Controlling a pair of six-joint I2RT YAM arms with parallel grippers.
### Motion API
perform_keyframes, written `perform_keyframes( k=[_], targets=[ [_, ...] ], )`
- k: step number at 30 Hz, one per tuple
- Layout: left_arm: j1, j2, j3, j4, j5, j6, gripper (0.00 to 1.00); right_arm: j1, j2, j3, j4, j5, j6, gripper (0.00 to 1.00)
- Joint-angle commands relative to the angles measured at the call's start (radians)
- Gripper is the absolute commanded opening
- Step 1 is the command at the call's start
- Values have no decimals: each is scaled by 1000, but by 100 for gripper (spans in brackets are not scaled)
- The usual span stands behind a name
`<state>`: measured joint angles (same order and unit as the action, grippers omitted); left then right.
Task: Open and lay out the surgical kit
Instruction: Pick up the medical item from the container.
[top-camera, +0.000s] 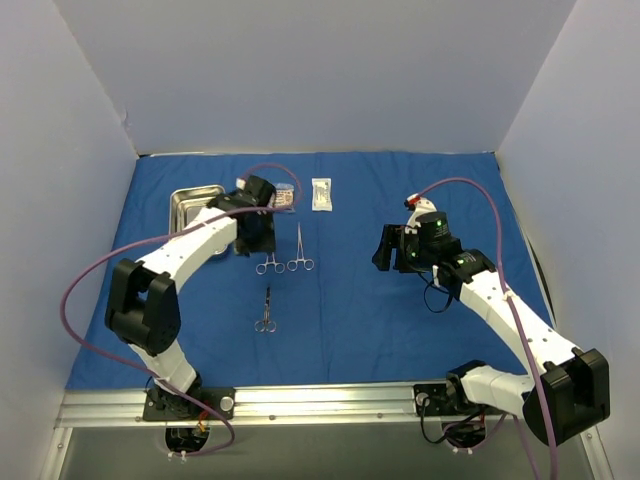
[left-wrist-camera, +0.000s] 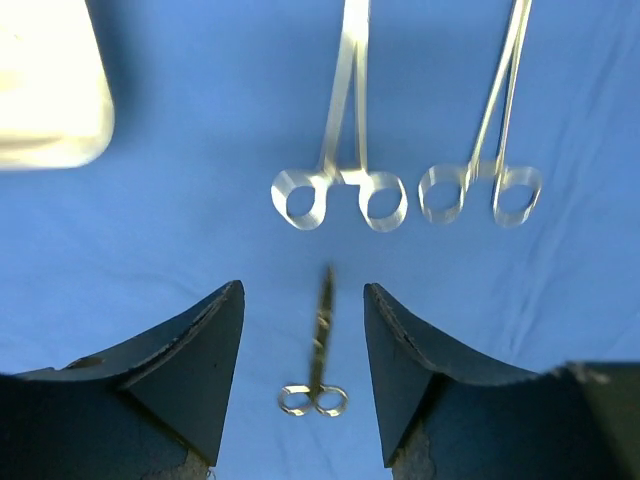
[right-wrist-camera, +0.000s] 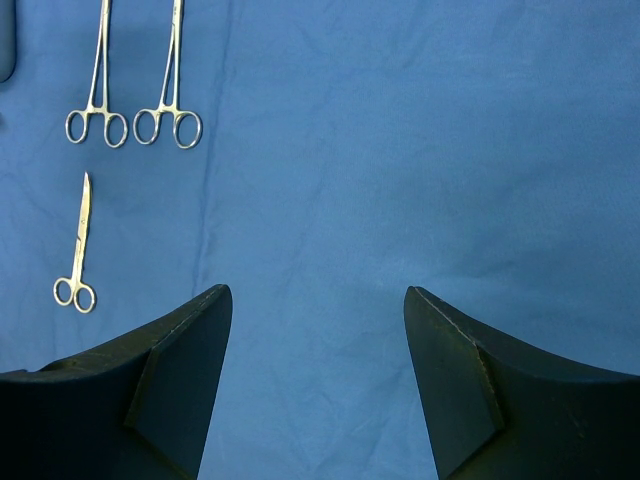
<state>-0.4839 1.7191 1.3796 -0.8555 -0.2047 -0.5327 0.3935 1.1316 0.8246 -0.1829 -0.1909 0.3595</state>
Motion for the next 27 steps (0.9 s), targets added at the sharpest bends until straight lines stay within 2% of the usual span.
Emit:
perform_keyframes(
  k=[1,6,12,16,21,27],
  targets=[
    [85,-58,96,15,-33,105,60,-2,2,21,16,-2,-1,65],
    [277,-15,159,73,-30,264,59,-2,14,31,23,16,7,65],
    [432,134,240,128,-10,319,58,-2,57,57,48,16,16,65],
    [459,230,279,150,18,318,55,-1,86,76,49,22,13,65],
    [458,318,303,174,54,290,57,2,126,93,59,16,15,65],
    [458,399,345,150,-1,278,60,4,157,100,66,19,16,65]
  ],
)
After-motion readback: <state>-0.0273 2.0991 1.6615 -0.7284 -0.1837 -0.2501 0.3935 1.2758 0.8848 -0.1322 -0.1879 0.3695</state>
